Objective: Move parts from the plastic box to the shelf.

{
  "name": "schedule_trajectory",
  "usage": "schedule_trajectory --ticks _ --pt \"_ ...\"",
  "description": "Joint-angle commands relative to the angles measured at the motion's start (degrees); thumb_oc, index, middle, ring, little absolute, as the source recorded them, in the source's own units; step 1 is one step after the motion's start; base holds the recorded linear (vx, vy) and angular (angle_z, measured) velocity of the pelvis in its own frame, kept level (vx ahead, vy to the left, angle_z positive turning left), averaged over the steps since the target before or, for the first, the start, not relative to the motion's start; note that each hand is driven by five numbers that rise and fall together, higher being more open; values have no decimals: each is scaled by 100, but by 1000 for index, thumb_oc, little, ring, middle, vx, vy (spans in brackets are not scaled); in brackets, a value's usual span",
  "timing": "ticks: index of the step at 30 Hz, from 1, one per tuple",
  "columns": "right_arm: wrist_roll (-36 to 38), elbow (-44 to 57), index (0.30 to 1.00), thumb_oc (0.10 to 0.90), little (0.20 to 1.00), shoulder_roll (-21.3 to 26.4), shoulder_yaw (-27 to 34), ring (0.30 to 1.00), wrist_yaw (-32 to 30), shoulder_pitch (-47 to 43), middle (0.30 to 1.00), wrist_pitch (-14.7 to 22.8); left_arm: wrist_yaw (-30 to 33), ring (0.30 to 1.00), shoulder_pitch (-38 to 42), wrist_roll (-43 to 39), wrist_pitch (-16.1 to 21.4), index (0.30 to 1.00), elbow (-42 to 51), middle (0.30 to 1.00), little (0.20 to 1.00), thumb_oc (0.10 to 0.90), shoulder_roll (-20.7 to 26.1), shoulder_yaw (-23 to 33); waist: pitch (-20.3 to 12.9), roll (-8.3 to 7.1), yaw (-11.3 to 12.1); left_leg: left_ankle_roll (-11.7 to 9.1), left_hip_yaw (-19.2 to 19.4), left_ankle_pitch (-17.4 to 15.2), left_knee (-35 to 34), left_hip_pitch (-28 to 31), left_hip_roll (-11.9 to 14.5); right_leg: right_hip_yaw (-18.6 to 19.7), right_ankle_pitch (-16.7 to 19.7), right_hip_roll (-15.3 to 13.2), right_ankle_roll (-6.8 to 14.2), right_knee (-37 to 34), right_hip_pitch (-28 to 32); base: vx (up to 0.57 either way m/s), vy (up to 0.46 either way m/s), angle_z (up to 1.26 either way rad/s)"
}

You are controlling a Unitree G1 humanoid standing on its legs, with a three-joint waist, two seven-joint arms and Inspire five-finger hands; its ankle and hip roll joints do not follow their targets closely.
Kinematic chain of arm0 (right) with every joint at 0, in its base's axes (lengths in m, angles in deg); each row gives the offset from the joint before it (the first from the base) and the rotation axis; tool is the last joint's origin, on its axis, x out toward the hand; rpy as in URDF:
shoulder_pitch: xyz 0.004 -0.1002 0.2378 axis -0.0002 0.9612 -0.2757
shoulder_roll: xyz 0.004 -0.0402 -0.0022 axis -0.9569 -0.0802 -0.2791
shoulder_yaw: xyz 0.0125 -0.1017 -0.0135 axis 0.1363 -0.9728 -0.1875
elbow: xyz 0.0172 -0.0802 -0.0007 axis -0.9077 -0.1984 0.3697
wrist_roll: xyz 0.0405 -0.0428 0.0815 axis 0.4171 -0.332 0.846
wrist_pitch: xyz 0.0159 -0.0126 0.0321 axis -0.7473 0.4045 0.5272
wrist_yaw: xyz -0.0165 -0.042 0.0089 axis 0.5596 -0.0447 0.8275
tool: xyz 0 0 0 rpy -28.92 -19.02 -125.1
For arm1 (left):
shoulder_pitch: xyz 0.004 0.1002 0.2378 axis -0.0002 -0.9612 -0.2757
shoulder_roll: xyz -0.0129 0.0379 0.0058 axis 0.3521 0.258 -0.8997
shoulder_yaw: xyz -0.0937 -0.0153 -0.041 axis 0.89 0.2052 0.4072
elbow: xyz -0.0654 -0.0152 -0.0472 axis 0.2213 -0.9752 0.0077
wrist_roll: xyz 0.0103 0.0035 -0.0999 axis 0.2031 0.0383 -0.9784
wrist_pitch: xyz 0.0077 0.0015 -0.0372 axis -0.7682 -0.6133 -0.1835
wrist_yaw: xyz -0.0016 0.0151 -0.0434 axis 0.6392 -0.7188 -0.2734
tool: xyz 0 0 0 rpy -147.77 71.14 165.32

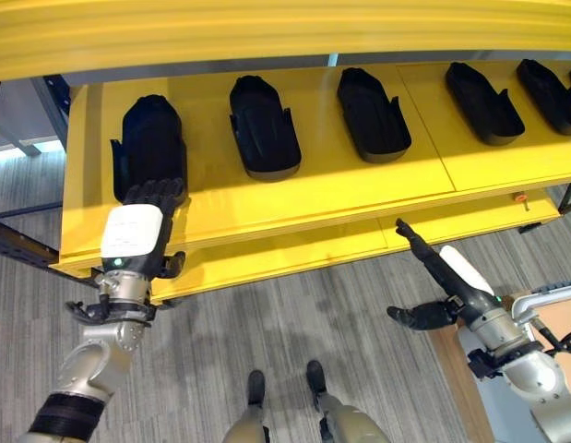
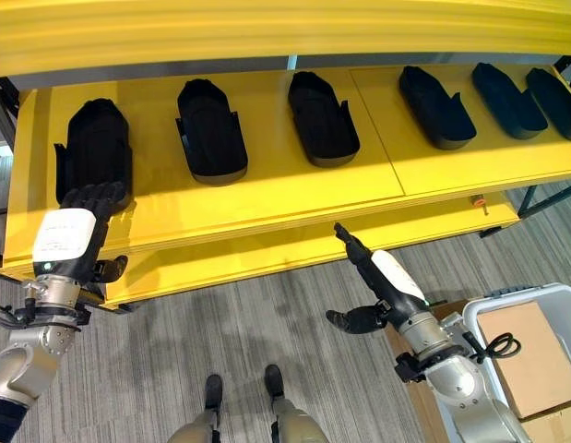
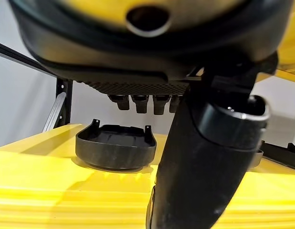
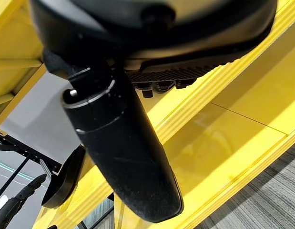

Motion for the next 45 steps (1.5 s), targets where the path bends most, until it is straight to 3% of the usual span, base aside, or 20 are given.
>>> schedule_trajectory --ticks 1,29,45 --pt "28 597 1000 900 1000 86 353 1000 -250 -173 1000 407 299 1000 239 85 186 1000 134 1000 1000 900 231 480 -404 72 -8 226 386 -342 -44 416 -65 -211 -286 -127 231 438 -58 0 0 0" --pt "-5 586 1000 900 1000 -5 375 1000 -285 -133 1000 357 94 1000 -250 -248 216 1000 109 1000 1000 900 -241 447 -334 54 41 254 346 -321 -38 382 -81 -239 -285 -132 217 456 -85 0 0 0" --pt "128 591 1000 900 1000 112 302 1000 -319 -308 1000 396 227 1000 530 -567 -71 1000 -1091 1000 1000 900 -290 88 -130 -2 -27 239 407 -266 -26 248 -79 -216 -243 -132 223 511 -264 0 0 0"
